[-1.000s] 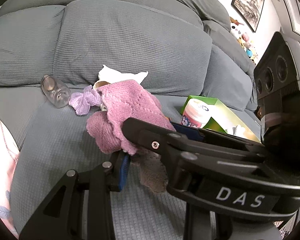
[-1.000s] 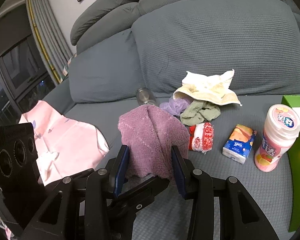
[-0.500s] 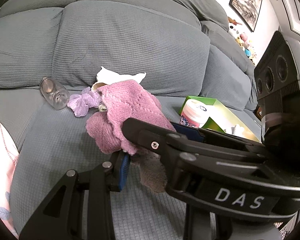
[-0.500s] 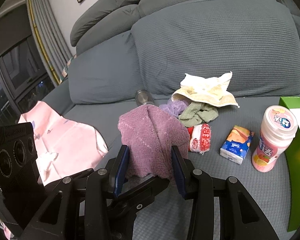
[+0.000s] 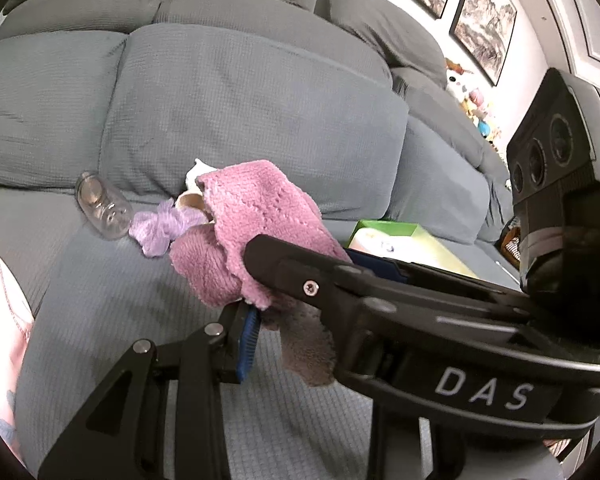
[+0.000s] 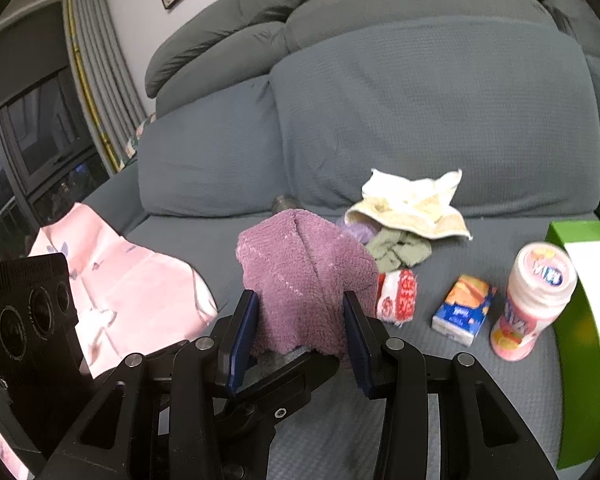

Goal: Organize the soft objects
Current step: 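Carry the washcloth with the right gripper over the green box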

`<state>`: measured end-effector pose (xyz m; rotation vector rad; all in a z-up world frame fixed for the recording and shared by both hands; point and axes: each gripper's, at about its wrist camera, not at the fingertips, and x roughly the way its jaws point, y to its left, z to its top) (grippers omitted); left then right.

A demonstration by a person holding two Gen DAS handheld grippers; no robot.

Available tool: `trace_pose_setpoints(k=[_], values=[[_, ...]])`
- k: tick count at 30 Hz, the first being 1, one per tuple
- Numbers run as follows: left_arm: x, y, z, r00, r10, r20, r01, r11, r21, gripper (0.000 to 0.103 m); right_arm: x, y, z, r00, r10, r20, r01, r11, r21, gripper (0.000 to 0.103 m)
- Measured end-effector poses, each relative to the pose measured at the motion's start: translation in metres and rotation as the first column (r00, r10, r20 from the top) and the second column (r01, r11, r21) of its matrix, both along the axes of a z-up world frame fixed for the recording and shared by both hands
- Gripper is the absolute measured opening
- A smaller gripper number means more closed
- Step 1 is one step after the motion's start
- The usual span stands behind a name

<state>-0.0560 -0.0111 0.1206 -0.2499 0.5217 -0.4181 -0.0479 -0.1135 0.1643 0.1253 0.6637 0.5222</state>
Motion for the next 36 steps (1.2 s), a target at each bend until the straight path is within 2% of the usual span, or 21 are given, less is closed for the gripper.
trace_pose_setpoints(k=[5,12,22,29,36], values=[[0.000,-0.007,0.006,1.000,-0.007,0.013,0.007,1.000,0.011,0.029,-0.001,-0.005,0.006,1.000,-0.001,0.012,0.001,1.000,-0.008,0.045],[0.002,-0.031,0.027,0.998,-0.039,0.050,0.036,0.997,0.064,0.029,-0.004,-0.033,0.023,0.999,-0.020,0.039,0.019,0.999,0.038,0.045],[-0.004,-0.071,0.053,0.984,-0.125,0.124,0.113,0.988,0.104,0.029,-0.026,-0.077,0.049,0.988,-0.108,0.112,0.098,0.991,0.089,0.045],[-0.004,-0.099,0.060,0.974,-0.177,0.142,0.163,0.981,0.109,0.029,-0.035,-0.110,0.057,0.976,-0.181,0.120,0.166,0.978,0.126,0.045],[0.005,-0.132,0.061,0.961,-0.245,0.127,0.229,0.965,0.126,0.029,-0.034,-0.143,0.055,0.962,-0.254,0.102,0.238,0.960,0.147,0.045]])
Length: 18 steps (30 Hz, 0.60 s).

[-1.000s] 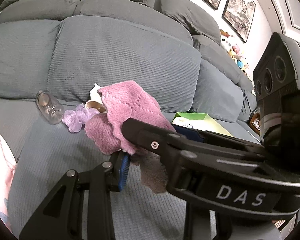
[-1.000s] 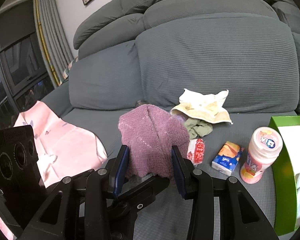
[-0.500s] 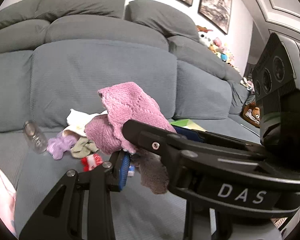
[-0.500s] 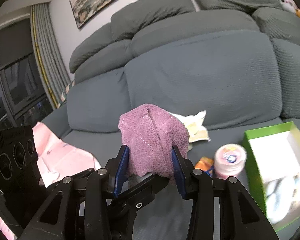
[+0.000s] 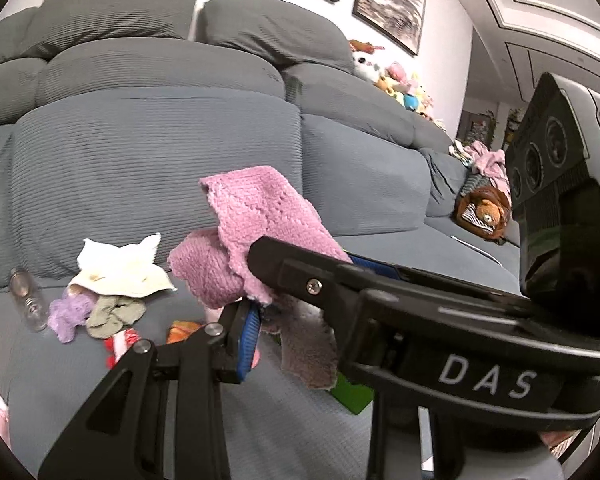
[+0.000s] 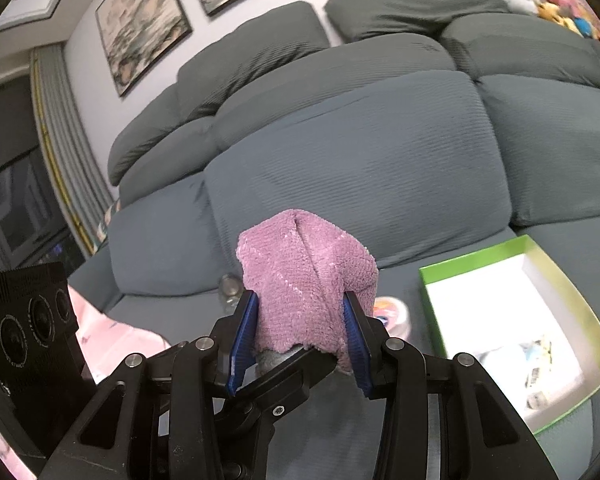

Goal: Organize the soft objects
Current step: 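Carry the washcloth with the right gripper over the green box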

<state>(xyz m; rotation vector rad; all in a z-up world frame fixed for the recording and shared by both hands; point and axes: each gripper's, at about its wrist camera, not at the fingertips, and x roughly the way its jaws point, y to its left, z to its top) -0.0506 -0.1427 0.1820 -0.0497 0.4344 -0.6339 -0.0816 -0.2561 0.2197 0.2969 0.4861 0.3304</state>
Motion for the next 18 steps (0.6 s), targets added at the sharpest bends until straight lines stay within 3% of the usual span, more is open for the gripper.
trace_pose_setpoints(k=[18], values=[[0.034,-0.080,-0.013,0.990,-0.123,-0.075,0.128,0.989,0.068,0.030,0.013,-0.089,-0.032,0.985,-0.149,-0.083,0.161,0.972,0.169,0.045]])
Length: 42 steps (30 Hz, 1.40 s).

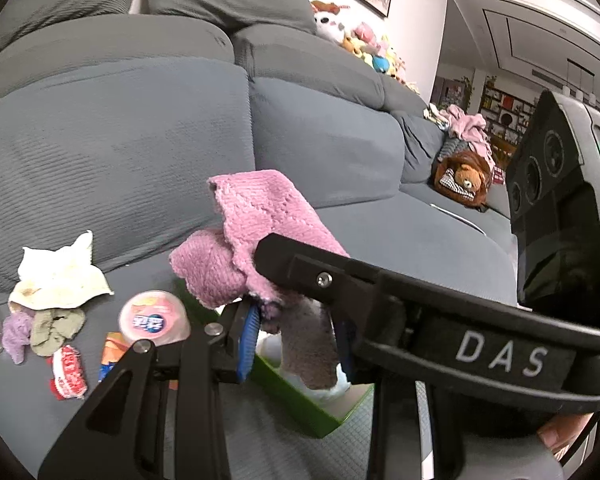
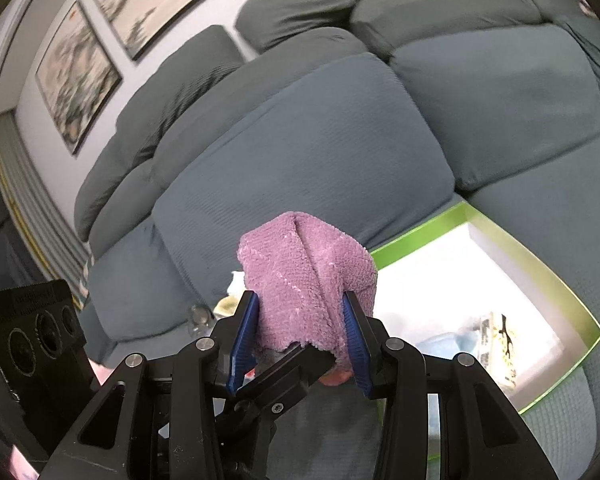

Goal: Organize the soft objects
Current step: 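Carry the washcloth with the right gripper over the green box, then lower the washcloth into the green box and open the right gripper, then withdraw the right tool to the red-and-white sock on the sofa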

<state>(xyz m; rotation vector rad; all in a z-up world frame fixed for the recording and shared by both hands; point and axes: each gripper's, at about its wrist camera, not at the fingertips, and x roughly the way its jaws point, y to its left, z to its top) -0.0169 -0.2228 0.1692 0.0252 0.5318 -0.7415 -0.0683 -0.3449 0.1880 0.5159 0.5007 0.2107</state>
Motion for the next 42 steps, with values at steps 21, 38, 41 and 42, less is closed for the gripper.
trace_pose_setpoints(k=[21,38,41,42], values=[[0.032,-0.070,-0.029,0.993,-0.070,-0.099,0.079,0.992,0.096,0.030,0.004,-0.073,-0.041,0.979,-0.168,-0.119,0.186,0.968,0.167,0.045],[0.046,-0.065,-0.033,0.982,-0.024,-0.189,0.037,0.997,0.066,0.059,-0.002,-0.091,-0.049,0.958,-0.240,-0.157,0.272,0.935,0.227,0.045],[0.040,-0.050,-0.026,0.979,-0.040,-0.200,0.043,0.999,0.012,0.074,-0.004,-0.088,-0.044,0.959,-0.251,-0.134,0.276,0.936,0.220,0.045],[0.038,-0.045,-0.024,0.979,-0.039,-0.199,0.040,0.999,0.000,0.078,-0.006,-0.087,-0.042,0.958,-0.260,-0.123,0.282,0.935,0.217,0.045]])
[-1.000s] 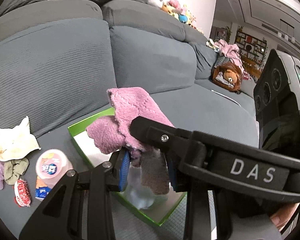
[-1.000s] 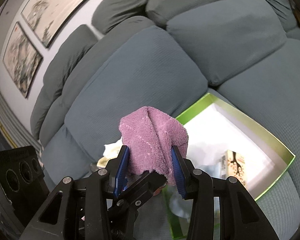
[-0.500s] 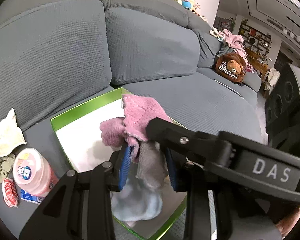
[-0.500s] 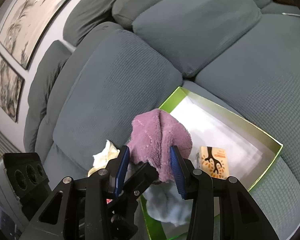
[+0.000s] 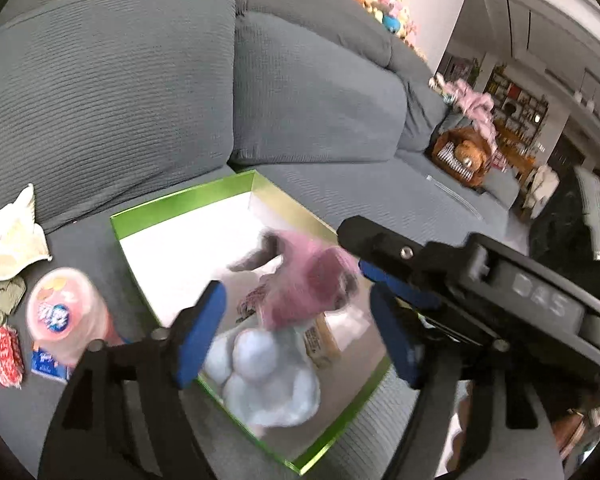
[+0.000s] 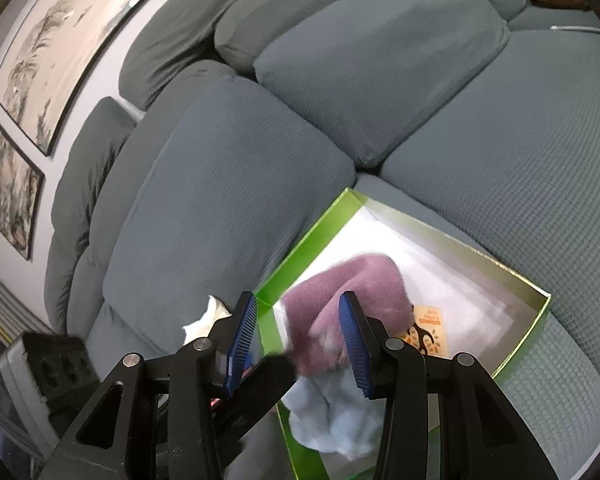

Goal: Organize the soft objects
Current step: 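Withdraw the right tool to the red-and-white sock on the sofa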

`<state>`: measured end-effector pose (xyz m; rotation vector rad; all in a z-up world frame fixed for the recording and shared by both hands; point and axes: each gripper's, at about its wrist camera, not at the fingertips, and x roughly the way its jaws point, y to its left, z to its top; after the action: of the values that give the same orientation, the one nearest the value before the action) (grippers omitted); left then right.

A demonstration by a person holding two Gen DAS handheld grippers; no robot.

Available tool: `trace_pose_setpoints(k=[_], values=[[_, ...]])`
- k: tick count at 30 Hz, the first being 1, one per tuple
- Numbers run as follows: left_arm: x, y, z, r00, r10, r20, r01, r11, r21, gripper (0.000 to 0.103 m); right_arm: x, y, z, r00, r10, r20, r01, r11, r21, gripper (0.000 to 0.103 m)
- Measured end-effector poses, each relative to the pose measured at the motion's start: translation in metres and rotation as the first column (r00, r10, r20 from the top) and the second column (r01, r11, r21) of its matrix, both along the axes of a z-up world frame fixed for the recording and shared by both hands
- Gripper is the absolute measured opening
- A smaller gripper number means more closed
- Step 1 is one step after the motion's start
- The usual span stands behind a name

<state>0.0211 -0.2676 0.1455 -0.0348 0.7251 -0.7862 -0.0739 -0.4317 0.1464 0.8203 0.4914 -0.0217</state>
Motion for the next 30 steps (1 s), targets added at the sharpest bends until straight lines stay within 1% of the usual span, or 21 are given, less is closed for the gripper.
trace_pose_setpoints(k=[1,2,3,4,6,7,8,9,12,13,14,15,19,22,23,24,26,28,30], values=[[-0.003,0.007,0.003,1.000,0.011,0.003,-0.011,1.000,-0.010,0.082,-0.002,0.002,0.003,1.000,-0.007,0.012,0.007,1.000,-0.008,0.046],[-0.006,0.015,0.007,1.000,0.029,0.008,-0.029,0.999,-0.020,0.083,-0.003,0.003,0.006,1.000,-0.010,0.022,0.010,1.000,-0.014,0.054],[-0.009,0.025,0.011,0.999,0.049,0.017,-0.049,0.998,-0.032,0.084,-0.005,0.005,0.009,0.999,-0.012,0.035,0.012,1.000,-0.019,0.060],[-0.013,0.036,0.015,0.997,0.069,0.027,-0.068,0.997,-0.043,0.085,-0.006,0.008,0.012,0.999,-0.009,0.046,0.010,1.000,-0.021,0.069],[-0.020,0.057,0.021,0.993,0.105,0.044,-0.103,0.993,-0.061,0.085,-0.007,0.014,0.017,0.998,0.007,0.061,-0.005,1.000,-0.029,0.070],[-0.024,0.071,0.023,0.990,0.131,0.050,-0.127,0.989,-0.074,0.089,-0.006,0.019,0.020,0.998,0.018,0.063,-0.016,0.999,-0.039,0.071],[-0.028,0.084,0.025,0.986,0.158,0.053,-0.153,0.985,-0.085,0.093,-0.006,0.024,0.023,0.998,0.026,0.061,-0.023,0.998,-0.055,0.073],[-0.031,0.094,0.026,0.982,0.180,0.056,-0.174,0.980,-0.092,0.102,-0.005,0.031,0.027,0.998,0.032,0.060,-0.027,0.997,-0.073,0.075],[-0.038,0.126,0.028,0.970,0.234,0.061,-0.226,0.967,-0.115,0.102,-0.004,0.050,0.036,0.996,0.058,0.063,-0.050,0.991,-0.122,0.076],[-0.040,0.137,0.028,0.966,0.251,0.056,-0.244,0.963,-0.111,0.102,-0.003,0.059,0.041,0.995,0.073,0.062,-0.063,0.987,-0.145,0.082],[-0.042,0.151,0.026,0.960,0.275,0.053,-0.269,0.957,-0.105,0.102,-0.002,0.067,0.044,0.995,0.081,0.063,-0.070,0.984,-0.163,0.091],[-0.043,0.157,0.025,0.955,0.293,0.053,-0.287,0.953,-0.099,0.102,-0.002,0.074,0.047,0.994,0.089,0.069,-0.075,0.981,-0.177,0.094],[-0.050,0.207,0.014,0.919,0.390,0.056,-0.385,0.919,-0.083,0.102,0.002,0.108,0.058,0.987,0.143,0.079,-0.120,0.963,-0.242,0.100],[-0.047,0.241,-0.005,0.884,0.466,0.029,-0.463,0.884,-0.067,0.102,0.010,0.140,0.062,0.980,0.187,0.060,-0.160,0.938,-0.307,0.101],[-0.045,0.254,-0.015,0.867,0.498,0.010,-0.496,0.866,-0.062,0.101,0.012,0.149,0.062,0.979,0.200,0.050,-0.173,0.931,-0.322,0.101],[-0.042,0.263,-0.023,0.855,0.518,-0.005,-0.517,0.854,-0.061,0.101,0.015,0.159,0.061,0.976,0.216,0.038,-0.190,0.921,-0.339,0.101],[-0.036,0.281,-0.039,0.829,0.557,-0.061,-0.559,0.827,-0.049,0.101,0.021,0.179,0.058,0.969,0.247,0.015,-0.225,0.906,-0.359,0.101],[-0.030,0.295,-0.048,0.805,0.583,-0.113,-0.588,0.808,-0.024,0.101,0.025,0.195,0.055,0.960,0.280,-0.006,-0.262,0.890,-0.374,0.101],[-0.029,0.308,-0.051,0.782,0.608,-0.139,-0.616,0.787,-0.024,0.101,0.030,0.213,0.051,0.950,0.312,-0.029,-0.298,0.869,-0.394,0.101]])
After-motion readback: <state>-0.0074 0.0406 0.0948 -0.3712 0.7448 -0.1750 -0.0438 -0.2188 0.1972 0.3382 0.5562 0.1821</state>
